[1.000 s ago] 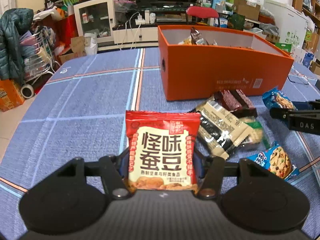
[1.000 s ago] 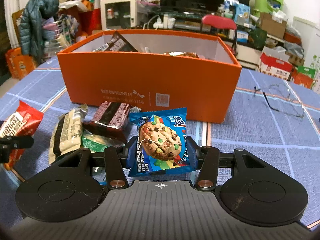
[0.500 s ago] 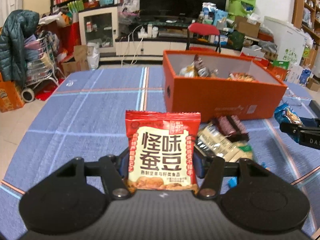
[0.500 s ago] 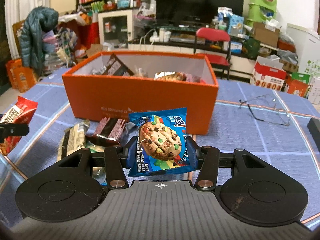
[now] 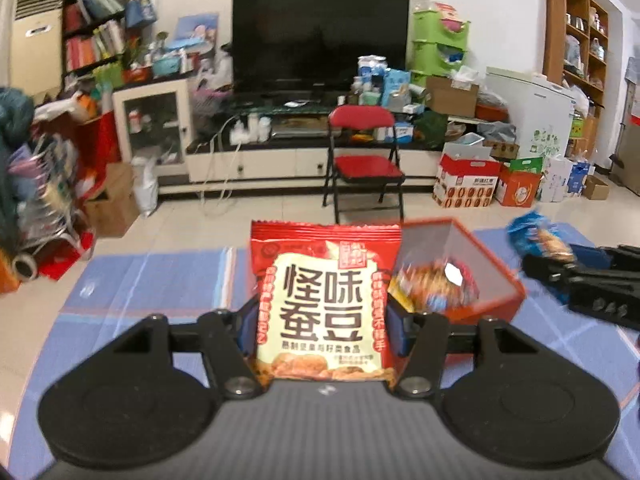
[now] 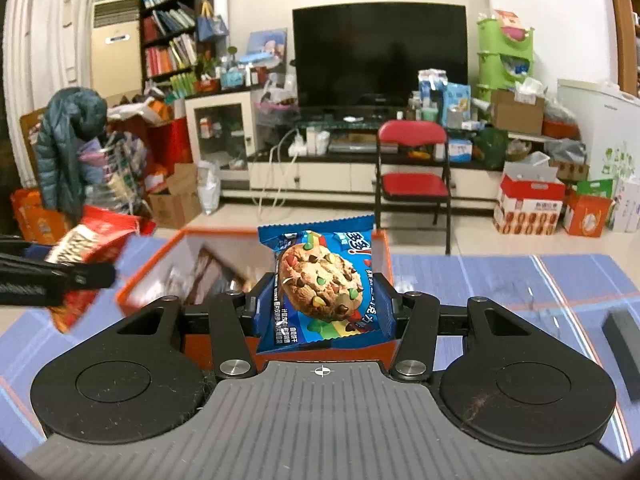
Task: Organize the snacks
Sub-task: 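Carry both held bags over the orange box and open both tools inside, then grasp the beige-and-black bar with the left tool while the right tool grasps the blue cookie pack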
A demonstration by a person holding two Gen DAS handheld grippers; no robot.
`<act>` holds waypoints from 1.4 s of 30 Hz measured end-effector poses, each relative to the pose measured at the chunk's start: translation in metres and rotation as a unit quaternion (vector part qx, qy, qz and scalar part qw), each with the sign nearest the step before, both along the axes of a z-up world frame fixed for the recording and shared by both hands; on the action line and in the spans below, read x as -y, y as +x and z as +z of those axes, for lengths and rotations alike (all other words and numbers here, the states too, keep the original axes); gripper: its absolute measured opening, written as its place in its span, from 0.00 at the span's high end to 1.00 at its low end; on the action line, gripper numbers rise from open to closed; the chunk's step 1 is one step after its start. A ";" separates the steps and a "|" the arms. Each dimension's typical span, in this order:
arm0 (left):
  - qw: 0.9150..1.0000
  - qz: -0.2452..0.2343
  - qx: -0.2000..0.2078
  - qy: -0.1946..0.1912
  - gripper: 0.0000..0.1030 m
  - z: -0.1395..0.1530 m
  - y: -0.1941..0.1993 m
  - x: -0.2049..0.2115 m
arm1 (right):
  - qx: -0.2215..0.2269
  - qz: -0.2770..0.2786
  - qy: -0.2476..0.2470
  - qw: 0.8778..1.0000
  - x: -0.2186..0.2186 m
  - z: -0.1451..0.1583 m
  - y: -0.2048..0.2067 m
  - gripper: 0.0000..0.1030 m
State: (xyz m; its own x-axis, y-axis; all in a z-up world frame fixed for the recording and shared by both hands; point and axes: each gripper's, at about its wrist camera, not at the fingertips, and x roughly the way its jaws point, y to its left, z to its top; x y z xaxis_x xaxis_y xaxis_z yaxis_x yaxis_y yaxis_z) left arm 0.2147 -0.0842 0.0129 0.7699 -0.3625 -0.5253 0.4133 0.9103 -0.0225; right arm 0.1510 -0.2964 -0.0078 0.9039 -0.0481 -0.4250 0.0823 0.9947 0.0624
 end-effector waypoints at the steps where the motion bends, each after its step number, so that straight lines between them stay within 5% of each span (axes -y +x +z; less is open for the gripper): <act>1: 1.000 -0.002 -0.004 -0.001 0.44 0.001 0.011 0.010 | -0.001 0.002 0.001 1.000 0.001 0.004 0.013 0.65; 5: 1.000 -0.009 -0.027 0.006 0.49 -0.010 0.057 0.055 | -0.029 0.003 -0.014 0.999 0.001 0.008 0.070 0.65; 9: 0.999 0.008 -0.049 0.013 0.35 -0.030 0.078 0.062 | -0.083 -0.011 0.011 0.996 0.015 -0.005 0.103 0.63; 15: 1.000 0.016 -0.006 -0.025 0.28 -0.004 0.021 0.000 | -0.019 -0.004 0.014 1.000 0.017 0.010 0.030 0.51; 21: 0.998 0.055 -0.024 -0.025 0.13 -0.028 -0.050 -0.073 | -0.030 0.092 -0.006 0.995 -0.017 -0.019 -0.067 0.41; 26: 0.993 0.083 -0.071 -0.034 0.11 -0.067 -0.072 -0.105 | -0.095 0.282 -0.067 0.952 -0.052 -0.064 -0.081 0.35; 29: 0.992 0.089 -0.087 -0.019 0.11 -0.083 -0.070 -0.109 | -0.134 0.322 -0.119 0.930 -0.066 -0.082 -0.067 0.35; 37: 0.989 0.073 -0.126 -0.027 0.11 -0.102 -0.059 -0.108 | -0.207 0.454 -0.134 0.856 -0.080 -0.101 -0.016 0.35; 40: 0.989 0.072 -0.128 -0.024 0.11 -0.104 -0.059 -0.109 | -0.229 0.472 -0.103 0.845 -0.078 -0.109 -0.009 0.33; 42: 0.989 0.077 -0.128 -0.020 0.11 -0.106 -0.057 -0.108 | -0.237 0.462 -0.095 0.849 -0.076 -0.110 -0.011 0.33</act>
State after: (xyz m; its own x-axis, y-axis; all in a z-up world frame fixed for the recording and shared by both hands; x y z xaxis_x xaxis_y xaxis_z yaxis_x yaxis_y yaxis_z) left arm 0.1574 0.0237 -0.0930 0.6609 -0.2758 -0.6980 0.2468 0.9582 -0.1449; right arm 0.1405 -0.2205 -0.1178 0.3220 0.4814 -0.8152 -0.7684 0.6360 0.0721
